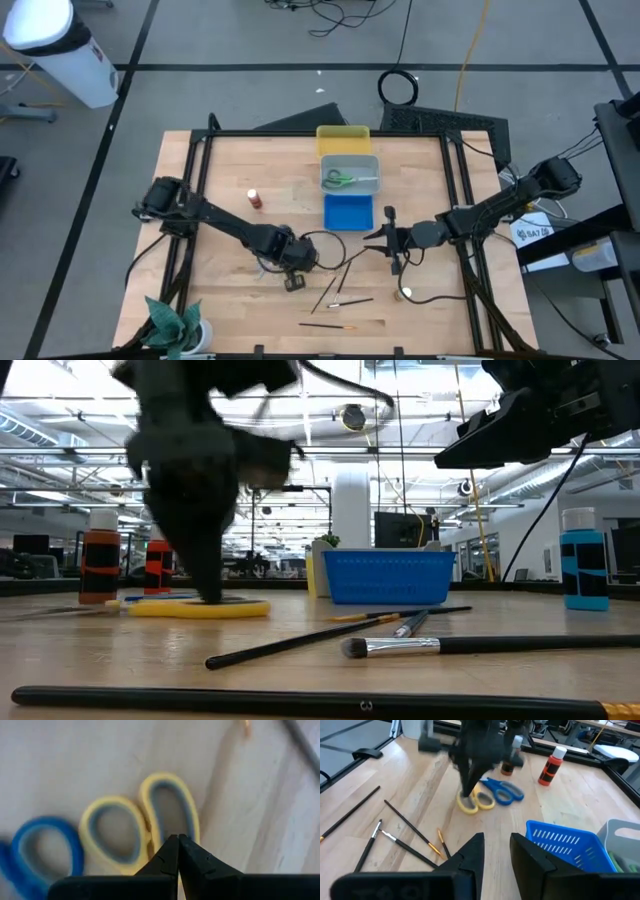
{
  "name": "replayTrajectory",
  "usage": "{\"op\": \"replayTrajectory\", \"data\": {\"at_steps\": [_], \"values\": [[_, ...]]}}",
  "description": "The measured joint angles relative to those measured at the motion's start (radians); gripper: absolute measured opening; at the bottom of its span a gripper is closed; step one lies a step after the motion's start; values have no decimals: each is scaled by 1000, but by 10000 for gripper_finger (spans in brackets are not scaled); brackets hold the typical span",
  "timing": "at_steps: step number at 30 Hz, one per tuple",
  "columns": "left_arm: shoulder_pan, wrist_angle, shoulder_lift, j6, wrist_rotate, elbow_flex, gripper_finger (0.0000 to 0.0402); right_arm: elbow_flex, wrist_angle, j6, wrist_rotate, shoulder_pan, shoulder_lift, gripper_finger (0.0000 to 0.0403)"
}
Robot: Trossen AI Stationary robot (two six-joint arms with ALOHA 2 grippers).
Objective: Pick & Place Paint Supplies
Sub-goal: Adjust the yellow scissors on the table, then put the top gold paint brush into the yellow bin
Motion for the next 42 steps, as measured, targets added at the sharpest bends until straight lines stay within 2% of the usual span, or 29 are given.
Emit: {"op": "replayTrajectory", "data": {"at_steps": [4, 7, 13, 16, 21, 32, 34, 37, 42], "values": [[-1, 116, -73, -28, -81, 15, 8, 0, 2, 0, 1, 0, 0, 86], [-5, 197, -67, -4, -105, 10, 8, 0, 8, 0, 1, 0, 0, 86], [-10, 419, 51, 61, -80, 15, 7, 0, 9, 0, 2, 0, 0, 86], [-6, 465, 109, 60, -55, 17, 7, 0, 8, -1, 2, 0, 0, 84], [-4, 452, 173, 44, -26, 38, 8, 0, 6, -3, 2, 0, 0, 83], [-4, 445, 195, 29, -6, 43, 8, 0, -6, 5, 0, 2, 0, 80], [-3, 431, 195, 27, -6, 43, 7, 0, -23, 31, -27, 6, 0, 81], [3, 414, 195, 15, -2, 43, 7, 17, -121, 61, -79, 23, 0, 87], [12, 403, 195, 13, 4, 43, 8, 44, -291, 143, -79, 49, 10, 112]]}}
